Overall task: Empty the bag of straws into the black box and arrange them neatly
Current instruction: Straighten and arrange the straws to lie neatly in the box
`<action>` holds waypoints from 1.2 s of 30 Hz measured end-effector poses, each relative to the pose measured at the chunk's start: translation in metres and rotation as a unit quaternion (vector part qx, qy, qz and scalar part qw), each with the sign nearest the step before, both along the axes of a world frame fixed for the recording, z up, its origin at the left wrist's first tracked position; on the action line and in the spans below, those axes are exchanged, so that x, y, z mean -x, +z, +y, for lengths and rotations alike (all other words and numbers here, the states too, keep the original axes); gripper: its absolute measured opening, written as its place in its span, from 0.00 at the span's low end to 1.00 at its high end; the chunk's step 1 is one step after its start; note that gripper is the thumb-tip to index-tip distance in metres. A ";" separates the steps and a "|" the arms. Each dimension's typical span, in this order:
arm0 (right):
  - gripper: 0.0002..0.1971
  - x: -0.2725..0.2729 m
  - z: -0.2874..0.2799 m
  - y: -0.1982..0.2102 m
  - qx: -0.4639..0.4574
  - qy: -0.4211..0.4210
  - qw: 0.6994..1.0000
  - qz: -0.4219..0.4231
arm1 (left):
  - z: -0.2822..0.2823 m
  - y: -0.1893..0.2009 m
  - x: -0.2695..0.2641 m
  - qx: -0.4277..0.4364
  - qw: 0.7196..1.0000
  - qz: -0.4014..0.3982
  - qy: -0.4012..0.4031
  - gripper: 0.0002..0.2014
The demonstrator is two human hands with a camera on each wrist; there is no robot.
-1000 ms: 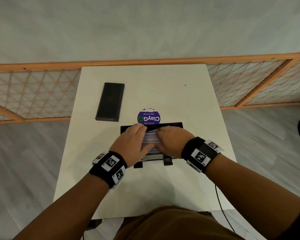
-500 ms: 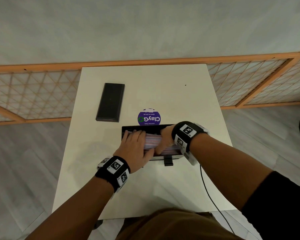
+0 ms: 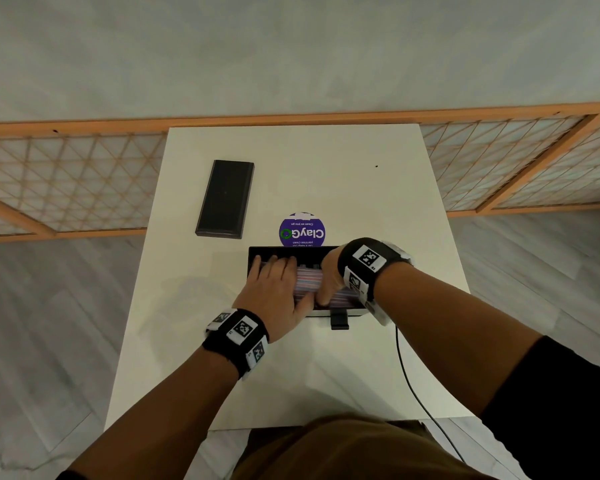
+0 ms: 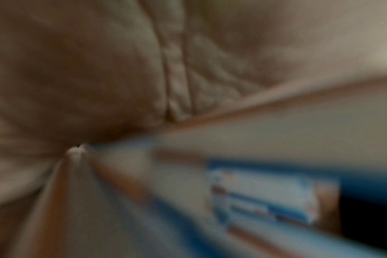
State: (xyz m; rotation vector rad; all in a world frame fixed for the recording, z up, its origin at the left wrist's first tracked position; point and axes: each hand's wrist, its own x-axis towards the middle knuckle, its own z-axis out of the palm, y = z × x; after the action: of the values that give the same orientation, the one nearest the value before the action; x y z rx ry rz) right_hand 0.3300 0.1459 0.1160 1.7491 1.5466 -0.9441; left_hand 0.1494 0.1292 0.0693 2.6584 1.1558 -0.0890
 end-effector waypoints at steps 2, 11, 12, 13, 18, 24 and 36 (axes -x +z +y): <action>0.34 -0.001 0.000 0.002 0.004 -0.008 1.000 0.010 | -0.001 0.001 0.000 -0.009 1.000 -0.007 -0.001 0.37; 0.35 -0.009 -0.008 0.010 0.008 -0.042 0.997 0.066 | 0.007 0.007 0.000 0.072 0.996 -0.059 0.010 0.42; 0.35 -0.009 -0.010 0.011 -0.004 -0.040 0.997 0.071 | 0.009 0.009 0.001 0.087 0.993 -0.073 0.014 0.43; 0.35 -0.010 -0.012 0.013 -0.019 -0.035 0.997 0.071 | 0.010 0.012 0.002 0.097 0.991 -0.087 0.015 0.43; 0.32 -0.022 -0.033 0.016 -0.154 -0.006 0.985 0.073 | 0.014 0.032 0.015 0.062 0.987 -0.147 0.004 0.38; 0.34 -0.031 -0.058 0.015 -0.237 -0.009 0.967 0.099 | 0.015 0.040 0.026 0.107 0.985 -0.134 0.010 0.36; 0.18 -0.025 -0.087 0.001 -0.318 0.041 0.944 0.082 | 0.015 0.047 0.028 0.154 0.981 -0.114 0.029 0.30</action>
State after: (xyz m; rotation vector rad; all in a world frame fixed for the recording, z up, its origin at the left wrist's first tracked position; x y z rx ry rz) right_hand 0.3551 0.0586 0.1168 2.0402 2.1899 -0.5868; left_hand 0.1210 0.1442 0.1165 2.2935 1.0491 0.0434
